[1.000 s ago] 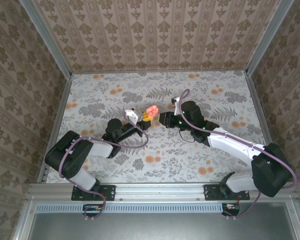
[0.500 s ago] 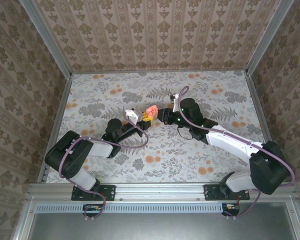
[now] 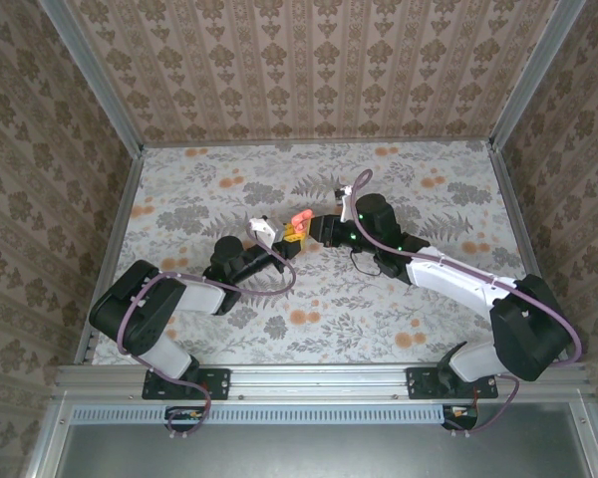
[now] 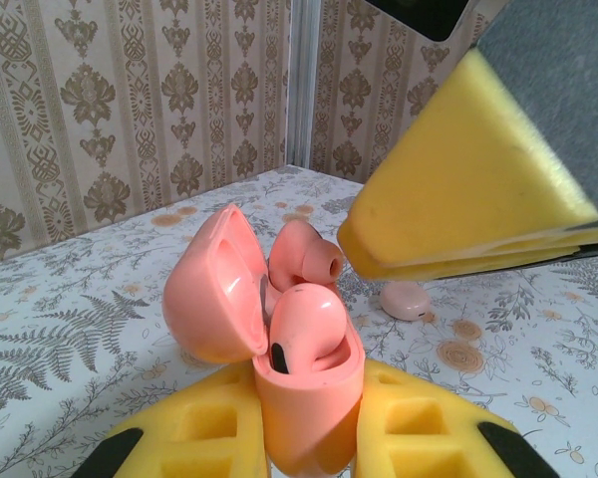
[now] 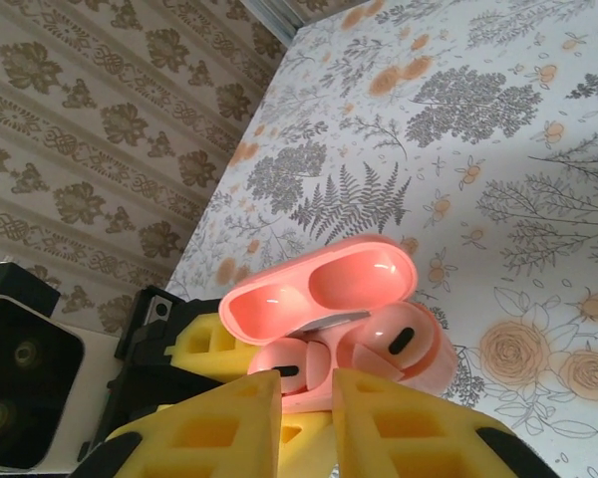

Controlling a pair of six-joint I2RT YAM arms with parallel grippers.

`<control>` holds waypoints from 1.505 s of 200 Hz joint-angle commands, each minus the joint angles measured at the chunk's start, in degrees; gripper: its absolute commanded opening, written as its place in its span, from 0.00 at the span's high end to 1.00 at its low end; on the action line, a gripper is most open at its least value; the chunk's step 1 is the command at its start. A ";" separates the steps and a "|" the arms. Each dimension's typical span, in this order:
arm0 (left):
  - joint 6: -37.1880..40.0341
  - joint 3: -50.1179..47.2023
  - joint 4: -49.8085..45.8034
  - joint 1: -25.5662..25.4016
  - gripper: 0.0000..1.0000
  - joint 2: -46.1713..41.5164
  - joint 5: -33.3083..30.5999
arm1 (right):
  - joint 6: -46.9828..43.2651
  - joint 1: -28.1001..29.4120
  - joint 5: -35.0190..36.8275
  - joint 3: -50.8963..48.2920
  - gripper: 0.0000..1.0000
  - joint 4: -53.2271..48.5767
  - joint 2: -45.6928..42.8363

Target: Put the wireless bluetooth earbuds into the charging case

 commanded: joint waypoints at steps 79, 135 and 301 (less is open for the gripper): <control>-1.13 0.82 1.38 -0.09 1.00 -1.27 0.25 | 0.33 -0.49 -2.20 -0.66 0.69 4.69 -3.73; -1.32 1.12 1.47 -0.09 1.00 -1.12 1.06 | 1.84 -3.98 -1.77 -1.68 0.65 -3.00 -7.62; -1.58 1.60 1.47 -0.09 1.00 -1.09 1.42 | 15.97 -6.50 -11.12 -0.35 0.72 5.27 2.06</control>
